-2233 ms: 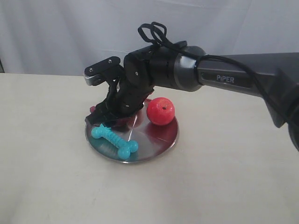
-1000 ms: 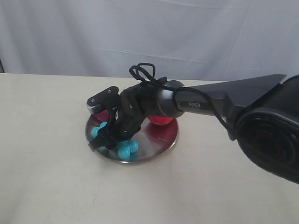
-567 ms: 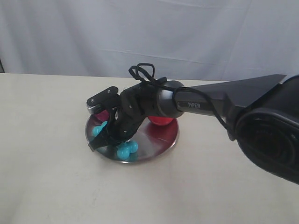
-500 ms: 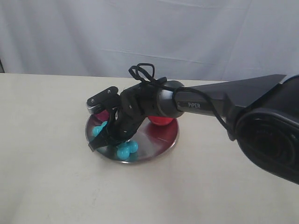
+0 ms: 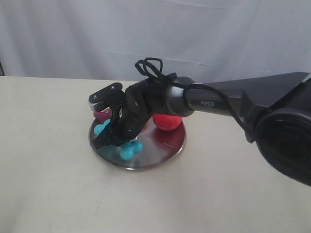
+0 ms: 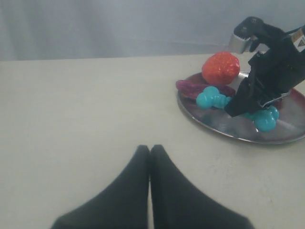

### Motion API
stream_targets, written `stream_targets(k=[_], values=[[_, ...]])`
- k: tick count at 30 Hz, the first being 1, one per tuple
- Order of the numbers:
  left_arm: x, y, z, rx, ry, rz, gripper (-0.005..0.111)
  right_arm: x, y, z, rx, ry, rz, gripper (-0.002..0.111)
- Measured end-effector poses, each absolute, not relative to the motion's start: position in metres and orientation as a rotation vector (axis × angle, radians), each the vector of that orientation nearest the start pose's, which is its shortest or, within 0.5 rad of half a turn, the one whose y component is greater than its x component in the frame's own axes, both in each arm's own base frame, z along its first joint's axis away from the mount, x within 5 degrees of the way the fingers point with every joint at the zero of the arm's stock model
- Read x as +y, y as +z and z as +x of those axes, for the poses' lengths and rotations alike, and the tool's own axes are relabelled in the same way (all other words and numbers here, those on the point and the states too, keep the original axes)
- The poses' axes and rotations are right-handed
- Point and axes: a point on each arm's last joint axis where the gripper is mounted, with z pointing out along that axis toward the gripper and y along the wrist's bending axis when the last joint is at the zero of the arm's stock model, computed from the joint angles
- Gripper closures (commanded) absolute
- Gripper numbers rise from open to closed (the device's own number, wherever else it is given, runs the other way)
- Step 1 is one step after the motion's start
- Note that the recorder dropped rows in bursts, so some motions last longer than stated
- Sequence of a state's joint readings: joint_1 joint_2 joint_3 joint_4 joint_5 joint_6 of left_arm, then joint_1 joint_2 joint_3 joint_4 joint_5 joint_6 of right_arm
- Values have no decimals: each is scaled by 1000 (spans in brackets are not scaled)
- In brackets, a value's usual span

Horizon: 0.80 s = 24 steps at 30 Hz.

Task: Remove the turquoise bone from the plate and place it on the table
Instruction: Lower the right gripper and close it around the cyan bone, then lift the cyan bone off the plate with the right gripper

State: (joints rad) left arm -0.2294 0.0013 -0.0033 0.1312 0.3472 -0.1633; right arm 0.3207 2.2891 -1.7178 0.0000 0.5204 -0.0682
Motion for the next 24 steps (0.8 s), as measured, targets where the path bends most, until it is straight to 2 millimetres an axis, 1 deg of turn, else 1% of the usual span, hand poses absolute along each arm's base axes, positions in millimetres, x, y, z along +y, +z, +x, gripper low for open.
stream_targets(k=[6,17,20,23,24], values=[[-8,183,53,1823,-149,142,107,154,174,465,2499,107,-468,105],[-8,183,53,1823,-149,142,107,145,245,437,2536,138,-360,105],[-8,183,53,1823,-149,142,107,136,263,432,2541,161,-248,108],[-8,183,53,1823,-149,142,107,117,281,428,2535,129,-128,109],[-8,183,53,1823,-149,142,107,106,288,427,2533,96,-89,109]])
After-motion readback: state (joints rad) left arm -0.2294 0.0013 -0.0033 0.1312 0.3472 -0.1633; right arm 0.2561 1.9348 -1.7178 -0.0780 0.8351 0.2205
